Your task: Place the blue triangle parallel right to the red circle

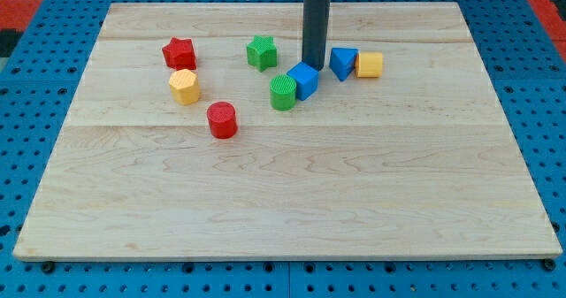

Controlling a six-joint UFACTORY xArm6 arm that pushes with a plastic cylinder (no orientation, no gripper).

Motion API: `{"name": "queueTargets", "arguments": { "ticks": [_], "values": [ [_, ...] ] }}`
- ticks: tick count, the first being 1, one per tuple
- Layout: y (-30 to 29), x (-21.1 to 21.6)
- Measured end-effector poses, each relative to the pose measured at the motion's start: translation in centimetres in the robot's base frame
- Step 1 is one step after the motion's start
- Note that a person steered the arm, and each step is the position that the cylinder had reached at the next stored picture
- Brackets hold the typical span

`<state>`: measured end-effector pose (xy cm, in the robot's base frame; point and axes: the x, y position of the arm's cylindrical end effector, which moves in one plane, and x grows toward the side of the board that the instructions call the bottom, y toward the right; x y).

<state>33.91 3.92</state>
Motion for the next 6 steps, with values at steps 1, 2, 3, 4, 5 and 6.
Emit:
{"name": "queueTargets", "arguments": {
  "ticks": [1,2,3,4,5,6],
  "values": [
    [0.0,0.6],
    [-0.2,-0.4],
    [-0.1,-0.7],
    [3.6,-0.9],
    [5.4,1.6],
    [5.9,4.4]
  ]
}}
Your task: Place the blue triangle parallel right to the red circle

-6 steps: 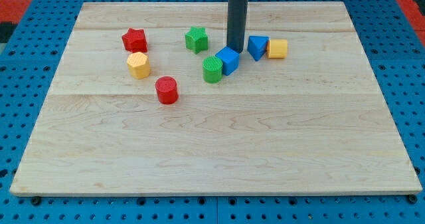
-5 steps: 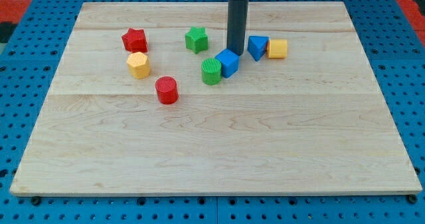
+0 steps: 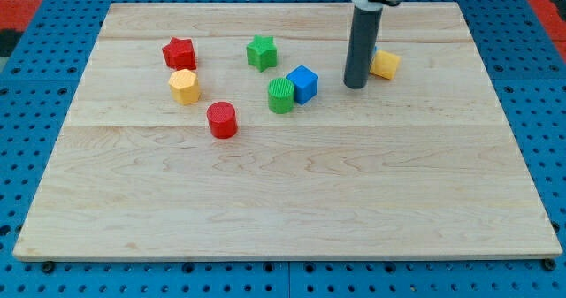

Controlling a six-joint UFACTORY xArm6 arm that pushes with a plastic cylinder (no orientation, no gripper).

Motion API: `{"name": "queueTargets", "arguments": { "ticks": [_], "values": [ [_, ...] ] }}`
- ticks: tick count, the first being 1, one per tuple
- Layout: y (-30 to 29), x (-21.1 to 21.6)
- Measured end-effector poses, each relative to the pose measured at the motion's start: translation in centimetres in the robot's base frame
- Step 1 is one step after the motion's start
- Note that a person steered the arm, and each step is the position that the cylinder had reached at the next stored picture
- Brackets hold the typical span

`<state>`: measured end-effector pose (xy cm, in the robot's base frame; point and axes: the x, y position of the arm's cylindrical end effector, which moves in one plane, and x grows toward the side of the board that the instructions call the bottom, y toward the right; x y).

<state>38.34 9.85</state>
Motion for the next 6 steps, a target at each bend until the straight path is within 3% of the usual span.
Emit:
{"name": "queueTargets", "arguments": {
  "ticks": [1,4,5,6],
  "values": [
    [-3.0,1.1],
    [-7.6,-3.3],
    [-8.4,-4.1],
    [-5.1,-6.3]
  ]
}}
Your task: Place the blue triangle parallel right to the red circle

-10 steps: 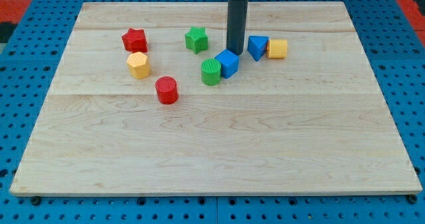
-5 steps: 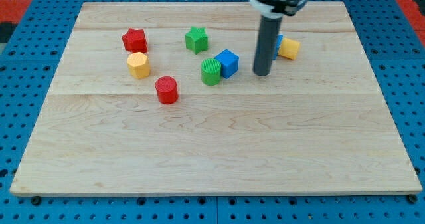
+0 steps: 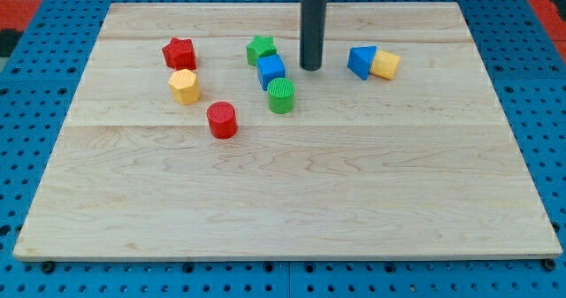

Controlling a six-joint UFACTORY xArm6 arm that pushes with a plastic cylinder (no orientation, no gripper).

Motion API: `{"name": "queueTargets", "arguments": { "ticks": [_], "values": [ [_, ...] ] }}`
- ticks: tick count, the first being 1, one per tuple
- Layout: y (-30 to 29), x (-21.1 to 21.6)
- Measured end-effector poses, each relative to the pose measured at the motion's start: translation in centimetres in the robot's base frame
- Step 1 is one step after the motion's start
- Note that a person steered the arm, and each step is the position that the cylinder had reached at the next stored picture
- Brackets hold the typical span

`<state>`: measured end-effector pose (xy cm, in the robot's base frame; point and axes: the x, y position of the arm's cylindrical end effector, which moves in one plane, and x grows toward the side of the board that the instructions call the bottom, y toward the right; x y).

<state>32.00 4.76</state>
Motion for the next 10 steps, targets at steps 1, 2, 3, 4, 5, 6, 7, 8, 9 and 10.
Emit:
{"name": "queueTargets", "arguments": {
  "ticks": [1,2,3,4,5,6,7,8,9,10],
  "values": [
    [3.8,-2.3],
    [8.0,-2.8],
    [7.3,-0.5],
    [4.0,-0.5],
    [3.5,-0.3],
    [4.3,-0.2],
    [5.5,3.7],
    [6.7,6.6],
    [9.4,9.1],
    [13.8,9.1]
  ]
}}
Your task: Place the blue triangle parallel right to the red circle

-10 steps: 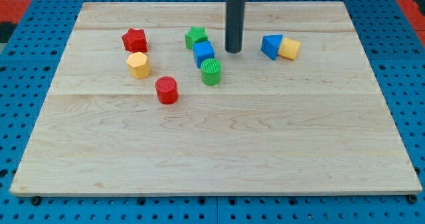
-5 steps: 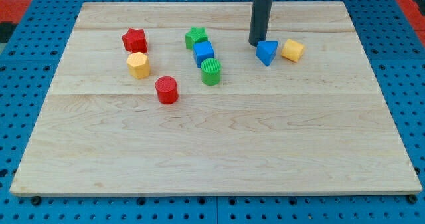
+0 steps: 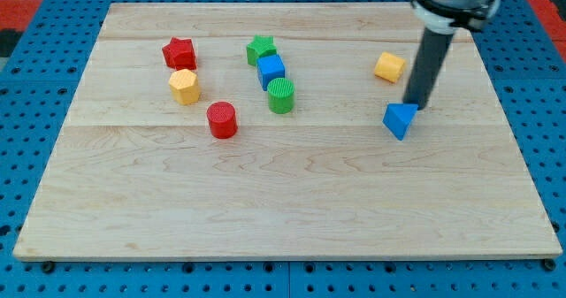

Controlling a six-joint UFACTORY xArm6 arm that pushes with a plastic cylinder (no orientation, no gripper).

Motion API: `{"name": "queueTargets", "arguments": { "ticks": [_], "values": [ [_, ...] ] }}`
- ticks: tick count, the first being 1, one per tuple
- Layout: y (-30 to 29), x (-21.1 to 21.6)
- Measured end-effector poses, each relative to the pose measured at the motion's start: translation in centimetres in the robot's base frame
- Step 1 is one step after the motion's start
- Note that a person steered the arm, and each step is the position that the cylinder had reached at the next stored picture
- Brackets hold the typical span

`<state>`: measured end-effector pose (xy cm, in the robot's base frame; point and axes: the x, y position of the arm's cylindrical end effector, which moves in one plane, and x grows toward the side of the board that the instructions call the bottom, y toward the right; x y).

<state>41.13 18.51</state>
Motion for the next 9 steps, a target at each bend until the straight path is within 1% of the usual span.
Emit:
{"name": "queueTargets", "arguments": {
  "ticks": [1,2,3,4,5,6,8,9],
  "values": [
    [2.4,0.9],
    [1.1,3.3],
    [-3.0,2.3],
    [-6.8,0.1],
    [-11.0,0.1],
    [-13.2,0.4],
    [-14.6,0.4],
    [-17.7,0.5]
  ]
}}
